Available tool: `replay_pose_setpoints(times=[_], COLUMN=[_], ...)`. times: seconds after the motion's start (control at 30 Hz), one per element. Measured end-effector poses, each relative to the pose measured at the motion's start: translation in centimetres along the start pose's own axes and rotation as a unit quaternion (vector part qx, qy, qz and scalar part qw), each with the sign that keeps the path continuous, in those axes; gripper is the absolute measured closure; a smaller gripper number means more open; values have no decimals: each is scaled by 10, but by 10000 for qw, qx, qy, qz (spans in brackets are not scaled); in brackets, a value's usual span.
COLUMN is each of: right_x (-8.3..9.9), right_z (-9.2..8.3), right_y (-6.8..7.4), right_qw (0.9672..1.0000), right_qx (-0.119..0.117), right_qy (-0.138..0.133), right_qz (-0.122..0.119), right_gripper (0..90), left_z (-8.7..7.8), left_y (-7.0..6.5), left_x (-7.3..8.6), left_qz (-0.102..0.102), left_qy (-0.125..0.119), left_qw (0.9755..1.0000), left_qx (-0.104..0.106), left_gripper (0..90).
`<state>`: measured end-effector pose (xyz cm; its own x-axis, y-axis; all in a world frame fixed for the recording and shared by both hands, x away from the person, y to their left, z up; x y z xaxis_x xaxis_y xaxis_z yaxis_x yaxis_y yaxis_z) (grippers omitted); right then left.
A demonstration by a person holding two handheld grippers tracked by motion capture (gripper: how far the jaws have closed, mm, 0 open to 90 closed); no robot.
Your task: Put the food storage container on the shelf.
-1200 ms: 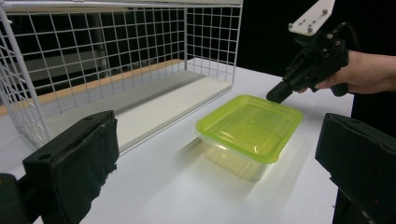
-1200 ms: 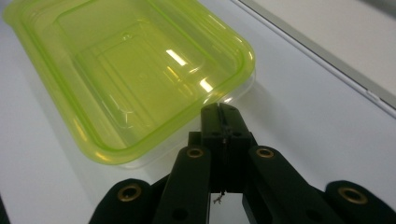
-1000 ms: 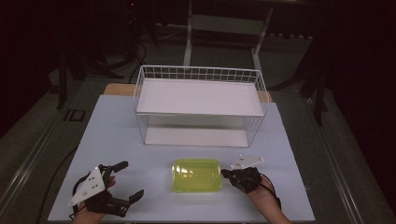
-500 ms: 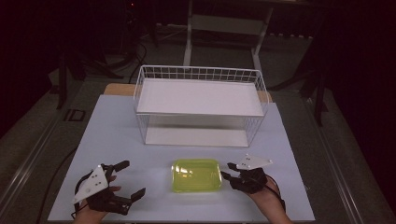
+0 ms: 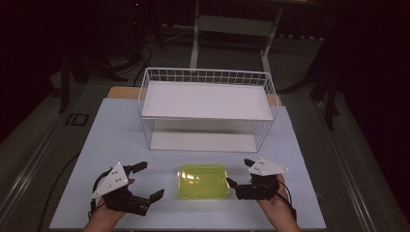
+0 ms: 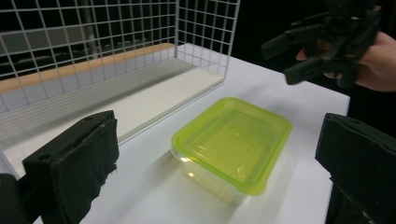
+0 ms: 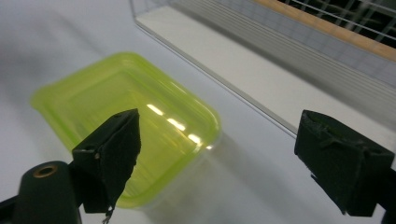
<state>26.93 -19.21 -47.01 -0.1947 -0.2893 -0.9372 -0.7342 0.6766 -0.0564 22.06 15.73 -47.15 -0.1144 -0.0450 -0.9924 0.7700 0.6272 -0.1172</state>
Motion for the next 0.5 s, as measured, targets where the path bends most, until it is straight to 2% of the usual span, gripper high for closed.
replay_pose_setpoints(times=[0.07,0.1,0.13,0.17,0.23,0.3,0.37,0.43,0.5], right_x=[-2,-2,-2,-2,0,2,5,7,11], right_z=[1,2,3,5,8,11,14,16,21], right_y=[-2,-3,-4,-6,-10,-13,-16,-17,-17], right_qw=[9998,9991,9981,9975,9952,9934,9899,9875,9837], right_qx=[-164,-279,-299,-303,-430,-356,-459,-359,-327], right_qy=[-105,-157,-7,150,225,352,419,550,722], right_qz=[107,285,531,616,847,1031,1276,1432,1617], right_gripper=[202,201,193,190,189,186,182,138,128], left_z=[8,11,13,16,22,28,33,36,40], left_y=[-1,-1,-1,-1,0,1,2,3,6], left_x=[2,4,4,6,8,11,14,17,20], left_qz=[-164,-197,-254,-352,-527,-642,-753,-1005,-1303], left_qy=[93,166,218,280,392,569,778,852,948], left_qw=[9998,9996,9994,9989,9978,9962,9940,9912,9868], left_qx=[-27,-72,-88,-95,-124,-136,-167,-149,-174], left_gripper=[0,0,0,0,0,0,0,0,0])
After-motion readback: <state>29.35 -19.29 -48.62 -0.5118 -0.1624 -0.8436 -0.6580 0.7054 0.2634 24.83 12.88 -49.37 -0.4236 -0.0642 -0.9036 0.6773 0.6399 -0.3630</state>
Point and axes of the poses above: each handheld gripper's, and its own axes: z roughly forward along the jaws, x roughly out of its underside, y roughly to its left, the point moved 3 cm from there along z, roughly forward along the jaws, and after that the axes turned 14 degrees about -y, right-handed, at the moved point
